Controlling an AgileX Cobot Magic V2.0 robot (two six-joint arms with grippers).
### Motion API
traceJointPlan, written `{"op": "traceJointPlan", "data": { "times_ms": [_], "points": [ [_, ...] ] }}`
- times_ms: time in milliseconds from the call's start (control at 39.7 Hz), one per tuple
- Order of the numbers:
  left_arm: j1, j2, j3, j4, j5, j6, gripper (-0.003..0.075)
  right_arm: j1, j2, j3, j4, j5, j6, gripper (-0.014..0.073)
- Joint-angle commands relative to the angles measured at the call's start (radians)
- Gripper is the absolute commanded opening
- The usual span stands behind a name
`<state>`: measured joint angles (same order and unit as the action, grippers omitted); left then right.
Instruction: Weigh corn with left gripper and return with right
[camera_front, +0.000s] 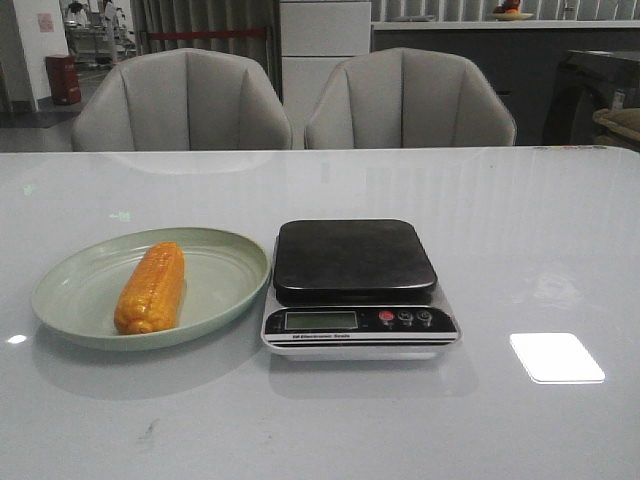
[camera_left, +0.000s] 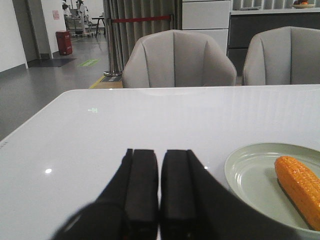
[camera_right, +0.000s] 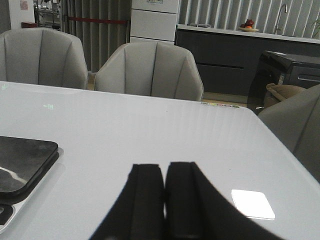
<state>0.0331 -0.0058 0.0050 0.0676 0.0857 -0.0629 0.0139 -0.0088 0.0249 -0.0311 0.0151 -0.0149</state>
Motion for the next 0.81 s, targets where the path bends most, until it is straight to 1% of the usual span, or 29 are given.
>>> {"op": "traceJointPlan", "data": {
  "times_ms": [0,781],
  "points": [
    [0.001,-0.019,0.033,-0.001,-0.076,-0.001,0.0122,-0.004,-0.020,0.011,-0.010,-0.077,-0.004,0.0167],
    [0.001,-0.019,0.033,-0.001,-0.086,-0.001,0.0122,-0.004,-0.020,0.011,-0.010,-0.077,-0.004,0.0167]
  ]
}}
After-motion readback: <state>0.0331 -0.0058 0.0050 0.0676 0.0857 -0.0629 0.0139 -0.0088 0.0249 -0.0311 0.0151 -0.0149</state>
